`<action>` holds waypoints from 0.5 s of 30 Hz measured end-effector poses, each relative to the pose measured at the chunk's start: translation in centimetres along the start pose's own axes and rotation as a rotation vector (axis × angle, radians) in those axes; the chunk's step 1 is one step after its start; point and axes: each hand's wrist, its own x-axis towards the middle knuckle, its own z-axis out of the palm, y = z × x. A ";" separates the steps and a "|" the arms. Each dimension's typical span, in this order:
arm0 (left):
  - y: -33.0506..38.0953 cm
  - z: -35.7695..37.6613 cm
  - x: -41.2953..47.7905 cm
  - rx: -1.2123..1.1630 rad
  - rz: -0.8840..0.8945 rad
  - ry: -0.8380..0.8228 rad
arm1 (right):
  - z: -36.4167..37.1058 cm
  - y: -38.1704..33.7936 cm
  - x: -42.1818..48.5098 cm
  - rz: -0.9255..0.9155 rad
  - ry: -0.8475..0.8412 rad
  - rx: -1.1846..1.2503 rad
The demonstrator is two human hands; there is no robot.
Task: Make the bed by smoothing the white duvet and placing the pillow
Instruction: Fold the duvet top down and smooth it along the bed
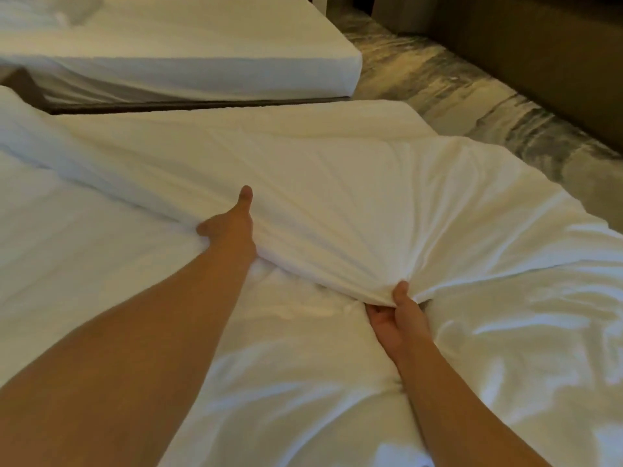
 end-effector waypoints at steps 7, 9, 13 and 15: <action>-1.6 -5.9 1.3 -0.317 -0.046 -0.079 | 0.0 1.0 1.6 -0.040 0.006 -0.081; -1.6 -8.1 -3.2 -0.415 0.040 -0.131 | 0.6 0.7 0.7 -0.050 0.004 -0.051; -4.6 -11.0 -11.5 -0.562 0.068 -0.173 | 2.6 0.6 -5.5 0.111 -0.265 0.075; -7.1 -10.5 -12.2 -0.551 -0.076 -0.196 | 4.5 3.2 -8.6 0.219 -0.373 0.062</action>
